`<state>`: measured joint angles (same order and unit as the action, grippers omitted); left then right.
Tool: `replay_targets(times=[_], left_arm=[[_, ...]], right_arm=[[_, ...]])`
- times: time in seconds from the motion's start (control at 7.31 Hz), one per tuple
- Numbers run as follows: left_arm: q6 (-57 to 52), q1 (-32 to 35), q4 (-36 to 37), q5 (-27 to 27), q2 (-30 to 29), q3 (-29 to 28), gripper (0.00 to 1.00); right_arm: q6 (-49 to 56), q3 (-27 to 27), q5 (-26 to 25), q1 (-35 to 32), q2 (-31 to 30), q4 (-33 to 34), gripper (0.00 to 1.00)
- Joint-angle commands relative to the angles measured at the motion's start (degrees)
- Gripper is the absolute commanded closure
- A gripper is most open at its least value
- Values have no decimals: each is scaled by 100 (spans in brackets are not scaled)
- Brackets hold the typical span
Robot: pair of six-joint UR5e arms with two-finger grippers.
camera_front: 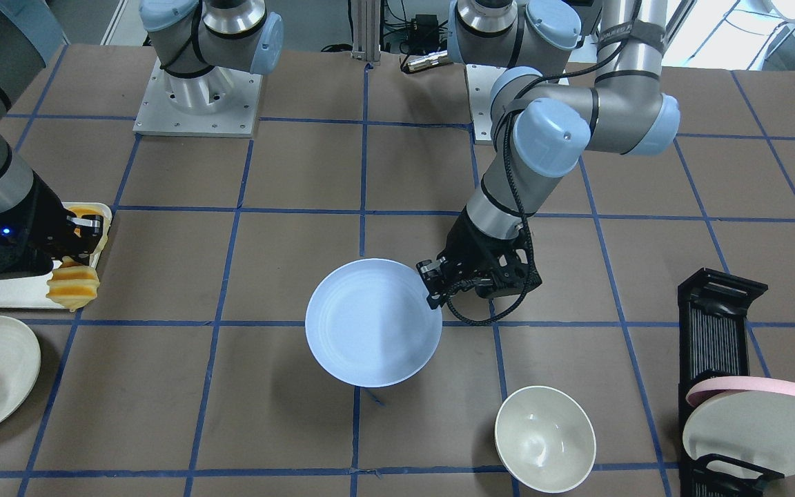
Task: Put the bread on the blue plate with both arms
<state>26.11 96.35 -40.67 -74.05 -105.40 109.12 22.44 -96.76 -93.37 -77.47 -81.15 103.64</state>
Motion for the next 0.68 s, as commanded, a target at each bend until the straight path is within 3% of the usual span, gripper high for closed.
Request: replay_targets(times=[0.0, 0.41, 0.55], left_arm=[[-409, 156, 715, 5, -497, 214, 100], [-764, 148, 945, -13, -692, 479, 100], [-922, 148, 1104, -48, -736, 444, 69]], right_arm=[[-413, 34, 73, -390, 72, -19, 100], [-1293, 288, 213, -1277, 397, 16, 100], [-1791, 481, 301, -1576, 555, 16, 100]])
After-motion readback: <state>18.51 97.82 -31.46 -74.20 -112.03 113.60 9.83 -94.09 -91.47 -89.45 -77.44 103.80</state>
